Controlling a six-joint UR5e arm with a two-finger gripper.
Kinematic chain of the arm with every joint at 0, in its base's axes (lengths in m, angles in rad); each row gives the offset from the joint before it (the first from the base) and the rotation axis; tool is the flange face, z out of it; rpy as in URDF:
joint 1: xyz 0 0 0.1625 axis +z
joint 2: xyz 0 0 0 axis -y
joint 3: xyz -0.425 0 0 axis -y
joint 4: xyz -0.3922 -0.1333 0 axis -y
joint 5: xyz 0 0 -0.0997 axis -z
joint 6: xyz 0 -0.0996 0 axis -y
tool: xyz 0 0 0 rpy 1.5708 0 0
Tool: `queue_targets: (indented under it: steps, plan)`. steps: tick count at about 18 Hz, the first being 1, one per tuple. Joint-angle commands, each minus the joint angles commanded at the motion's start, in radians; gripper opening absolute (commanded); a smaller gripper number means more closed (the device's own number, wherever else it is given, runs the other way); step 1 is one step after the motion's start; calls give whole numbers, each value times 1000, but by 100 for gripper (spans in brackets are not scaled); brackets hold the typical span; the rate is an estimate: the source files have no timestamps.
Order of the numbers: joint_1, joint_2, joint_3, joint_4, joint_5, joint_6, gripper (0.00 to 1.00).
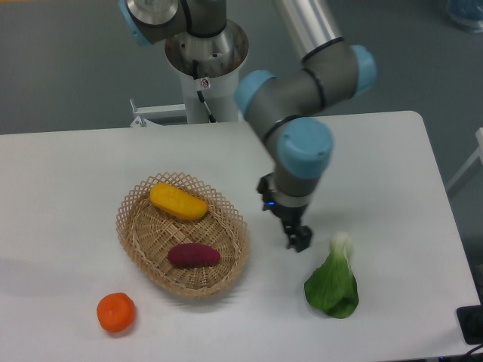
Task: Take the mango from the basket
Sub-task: 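Move the gripper over the basket toward the yellow mango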
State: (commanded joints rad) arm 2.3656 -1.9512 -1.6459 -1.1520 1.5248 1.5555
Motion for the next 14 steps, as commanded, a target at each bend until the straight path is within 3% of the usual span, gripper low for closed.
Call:
queue_targets:
  steps: [9, 14]
  plan:
    - [-124, 17, -71, -2, 3, 14, 100]
    - [-138, 40, -121, -2, 5, 87, 100]
